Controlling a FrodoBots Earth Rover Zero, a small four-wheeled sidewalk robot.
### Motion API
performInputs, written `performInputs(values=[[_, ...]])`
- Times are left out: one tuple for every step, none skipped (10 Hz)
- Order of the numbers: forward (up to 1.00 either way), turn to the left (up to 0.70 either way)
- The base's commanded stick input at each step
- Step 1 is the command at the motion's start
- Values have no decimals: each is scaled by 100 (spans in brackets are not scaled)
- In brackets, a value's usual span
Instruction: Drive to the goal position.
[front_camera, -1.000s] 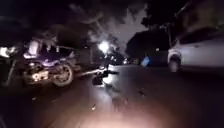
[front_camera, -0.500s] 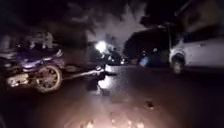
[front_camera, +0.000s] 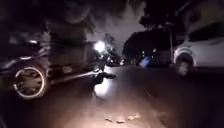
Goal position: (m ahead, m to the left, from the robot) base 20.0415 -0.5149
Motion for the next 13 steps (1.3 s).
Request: performInputs(values=[[100, 0], [100, 0], [100, 0], [100, 0], [100, 0], [100, 0], [100, 0], [100, 0], [100, 0], [100, 0], [100, -24], [100, -6], [100, 0]])
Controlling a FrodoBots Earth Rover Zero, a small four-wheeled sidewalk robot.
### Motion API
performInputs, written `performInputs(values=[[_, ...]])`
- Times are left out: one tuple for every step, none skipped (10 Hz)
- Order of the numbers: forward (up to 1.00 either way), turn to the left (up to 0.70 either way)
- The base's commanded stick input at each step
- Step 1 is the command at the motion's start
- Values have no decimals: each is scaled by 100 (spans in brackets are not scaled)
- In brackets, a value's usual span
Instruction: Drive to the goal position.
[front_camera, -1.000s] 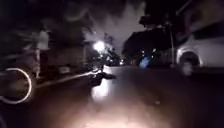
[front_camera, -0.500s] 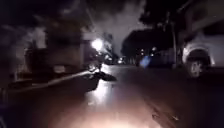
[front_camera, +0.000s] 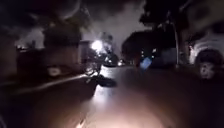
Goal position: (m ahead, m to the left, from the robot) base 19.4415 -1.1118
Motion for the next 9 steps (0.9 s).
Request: performInputs(values=[[100, 0], [100, 0], [100, -13], [100, -16], [100, 0], [100, 0], [100, 0], [100, 0], [100, 0]])
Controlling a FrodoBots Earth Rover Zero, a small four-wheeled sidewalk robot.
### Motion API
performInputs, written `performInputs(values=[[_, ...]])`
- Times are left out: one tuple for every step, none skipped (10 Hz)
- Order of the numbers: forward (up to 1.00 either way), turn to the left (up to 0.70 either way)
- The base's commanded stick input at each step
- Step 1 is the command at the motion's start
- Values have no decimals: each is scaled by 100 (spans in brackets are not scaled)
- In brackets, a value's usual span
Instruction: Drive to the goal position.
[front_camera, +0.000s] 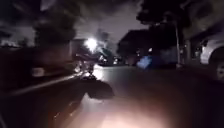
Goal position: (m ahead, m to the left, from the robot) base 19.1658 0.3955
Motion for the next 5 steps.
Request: performInputs(values=[[100, 0], [100, 0], [100, 0], [100, -21], [100, -5]])
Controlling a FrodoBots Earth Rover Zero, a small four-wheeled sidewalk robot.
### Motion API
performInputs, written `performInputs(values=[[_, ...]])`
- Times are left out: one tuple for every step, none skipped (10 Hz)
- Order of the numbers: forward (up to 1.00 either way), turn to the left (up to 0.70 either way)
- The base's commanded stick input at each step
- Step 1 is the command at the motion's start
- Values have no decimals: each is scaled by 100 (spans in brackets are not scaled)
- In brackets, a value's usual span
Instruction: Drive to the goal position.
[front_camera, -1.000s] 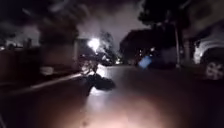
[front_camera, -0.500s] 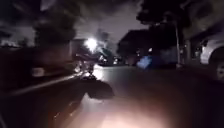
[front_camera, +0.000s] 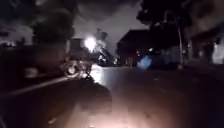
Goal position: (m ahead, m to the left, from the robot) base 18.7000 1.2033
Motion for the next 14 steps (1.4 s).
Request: performInputs(values=[[100, 0], [100, 0], [100, 0], [100, 0], [100, 0], [100, 0], [100, 0], [100, 0], [100, 0], [100, 0], [100, 0], [100, 0], [100, 0], [100, 0]])
